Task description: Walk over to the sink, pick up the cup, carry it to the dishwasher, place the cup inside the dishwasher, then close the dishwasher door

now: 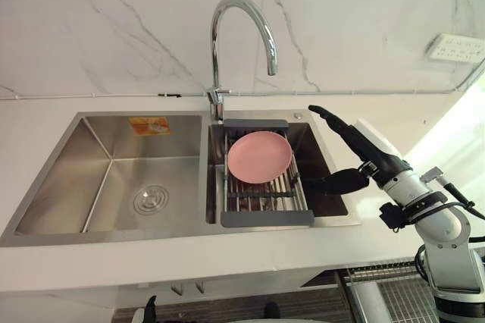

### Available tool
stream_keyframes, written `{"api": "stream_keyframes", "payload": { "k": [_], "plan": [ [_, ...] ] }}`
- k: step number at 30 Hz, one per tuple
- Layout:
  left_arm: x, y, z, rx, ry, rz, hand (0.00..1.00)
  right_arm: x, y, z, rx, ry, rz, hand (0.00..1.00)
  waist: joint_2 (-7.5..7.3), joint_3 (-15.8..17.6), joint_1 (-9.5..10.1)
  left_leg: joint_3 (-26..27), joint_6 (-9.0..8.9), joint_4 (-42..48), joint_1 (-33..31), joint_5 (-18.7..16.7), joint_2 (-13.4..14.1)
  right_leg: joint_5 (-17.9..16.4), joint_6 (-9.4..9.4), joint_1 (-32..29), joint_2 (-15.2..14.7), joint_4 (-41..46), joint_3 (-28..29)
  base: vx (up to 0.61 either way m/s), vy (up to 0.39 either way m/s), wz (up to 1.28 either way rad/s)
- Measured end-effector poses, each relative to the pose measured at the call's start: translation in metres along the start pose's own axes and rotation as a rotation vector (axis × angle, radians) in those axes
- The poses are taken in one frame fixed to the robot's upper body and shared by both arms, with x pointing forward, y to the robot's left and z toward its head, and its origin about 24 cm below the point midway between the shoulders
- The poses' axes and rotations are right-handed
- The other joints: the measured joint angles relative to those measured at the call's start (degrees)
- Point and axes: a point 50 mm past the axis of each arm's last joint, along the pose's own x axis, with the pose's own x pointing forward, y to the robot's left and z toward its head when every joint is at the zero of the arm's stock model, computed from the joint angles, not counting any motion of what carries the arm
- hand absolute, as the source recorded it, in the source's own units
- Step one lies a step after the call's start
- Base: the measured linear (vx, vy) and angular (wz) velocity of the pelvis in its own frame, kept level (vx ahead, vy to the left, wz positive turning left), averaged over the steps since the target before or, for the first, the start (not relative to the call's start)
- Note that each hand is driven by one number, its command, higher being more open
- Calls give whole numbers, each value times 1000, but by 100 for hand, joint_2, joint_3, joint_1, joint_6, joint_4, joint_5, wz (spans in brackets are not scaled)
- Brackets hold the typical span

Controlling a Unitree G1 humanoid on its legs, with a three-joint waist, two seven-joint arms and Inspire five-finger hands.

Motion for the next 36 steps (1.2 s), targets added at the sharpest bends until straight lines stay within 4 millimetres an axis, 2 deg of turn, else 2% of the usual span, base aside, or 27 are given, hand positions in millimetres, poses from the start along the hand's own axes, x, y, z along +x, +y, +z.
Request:
{"api": "stream_keyframes", "payload": {
  "k": [6, 12, 18, 22, 27, 32, 36],
  "plan": [
    [0, 0, 0, 0, 0, 0, 100, 2, 0, 4, -167, 7, 23, 100, -8, -11, 6, 1, -36, -8, -26, 27, 10, 15, -10, -51, 19, 0, 15, 2, 3, -2],
    [1, -1, 1, 4, 6, -2, 100, 16, 3, 20, -296, -74, 25, 100, -28, -28, 17, -13, -29, -6, -29, 69, -13, 23, -5, -55, 3, -1, 18, -3, 4, -1],
    [1, -1, 2, 6, 10, -3, 100, 27, 17, 32, -434, -117, 49, 100, -31, -30, 57, -85, -22, -8, -68, 108, -33, 37, 2, -52, -37, -2, -68, -28, 0, 7],
    [2, -1, 4, 10, 5, -5, 100, 34, 24, 32, -513, -113, 83, 100, -32, -31, 143, -134, -20, -9, -84, 113, -29, 55, -14, -48, -39, -4, -113, -35, -7, 7],
    [3, 0, 6, 20, 1, -10, 100, 43, 38, 25, -546, -88, 153, 100, -41, -26, 176, -184, -26, -24, -109, 127, -26, 71, -25, -49, -41, -8, -160, -39, -5, 5],
    [4, 0, 7, 35, -5, -24, 100, 48, 64, -1, -531, 24, 284, 100, -48, -20, 182, -247, -51, -86, -106, 178, -19, 67, -22, -54, -39, -9, -225, -15, -4, 6],
    [5, -1, 9, 36, -8, -31, 100, 50, 66, -16, -514, 106, 293, 100, -50, -11, 235, -271, -57, -90, -94, 188, -17, 65, -19, -53, -39, -9, -249, 3, 4, 3]
  ]
}}
